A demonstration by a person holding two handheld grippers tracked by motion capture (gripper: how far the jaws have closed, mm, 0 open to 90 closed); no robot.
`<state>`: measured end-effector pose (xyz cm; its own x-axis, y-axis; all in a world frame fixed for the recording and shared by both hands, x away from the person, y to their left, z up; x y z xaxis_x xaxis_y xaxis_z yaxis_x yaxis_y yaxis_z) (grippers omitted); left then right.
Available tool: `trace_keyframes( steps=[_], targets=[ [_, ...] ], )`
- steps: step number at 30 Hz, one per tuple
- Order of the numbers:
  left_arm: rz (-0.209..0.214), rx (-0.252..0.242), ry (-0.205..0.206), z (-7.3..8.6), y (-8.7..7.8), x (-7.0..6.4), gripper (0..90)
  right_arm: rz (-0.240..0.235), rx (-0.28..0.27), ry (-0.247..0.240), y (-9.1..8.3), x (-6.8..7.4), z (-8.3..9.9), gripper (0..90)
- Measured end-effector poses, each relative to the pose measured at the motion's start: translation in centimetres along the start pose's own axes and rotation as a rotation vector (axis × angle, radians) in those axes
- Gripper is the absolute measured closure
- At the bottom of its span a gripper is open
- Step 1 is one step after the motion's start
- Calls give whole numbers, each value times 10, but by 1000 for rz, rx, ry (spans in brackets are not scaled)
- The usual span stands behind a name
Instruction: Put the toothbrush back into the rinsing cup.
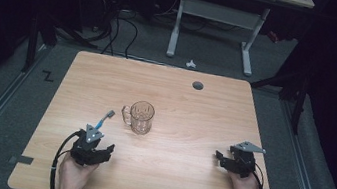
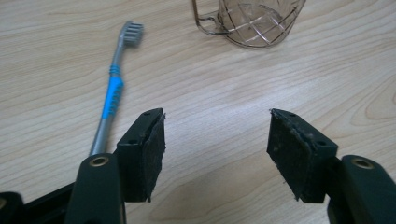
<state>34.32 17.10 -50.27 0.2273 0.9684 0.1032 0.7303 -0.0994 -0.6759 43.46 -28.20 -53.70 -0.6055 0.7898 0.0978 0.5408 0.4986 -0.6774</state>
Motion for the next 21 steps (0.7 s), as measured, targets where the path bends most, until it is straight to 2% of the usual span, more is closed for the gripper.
trace_keyframes(
  steps=[3,7,10,17,21],
  targets=[
    [0,3,-9,0,0,4,397,0,0,0,0,0,0,341],
    [-9,6,0,0,-1,7,411,0,0,0,0,0,0,340],
    [-12,0,-13,0,-1,11,414,0,0,0,0,0,0,341],
    [-30,29,-14,-1,-1,20,379,0,0,0,0,0,0,341],
    [-37,31,-23,-2,-1,26,392,0,0,0,0,0,0,341]
  ],
)
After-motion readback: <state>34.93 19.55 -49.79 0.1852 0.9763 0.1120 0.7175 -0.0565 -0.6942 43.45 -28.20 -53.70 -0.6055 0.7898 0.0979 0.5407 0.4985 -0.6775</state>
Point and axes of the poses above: each handheld gripper's, and its own axes: y roughly forward along the jaws, z roughly out of its underside, x roughly to its left, the point moved 5 cm from there along y, roughly forward along the jaws, and after that the axes turned 10 degrees about -z, right-handed, at the moved point
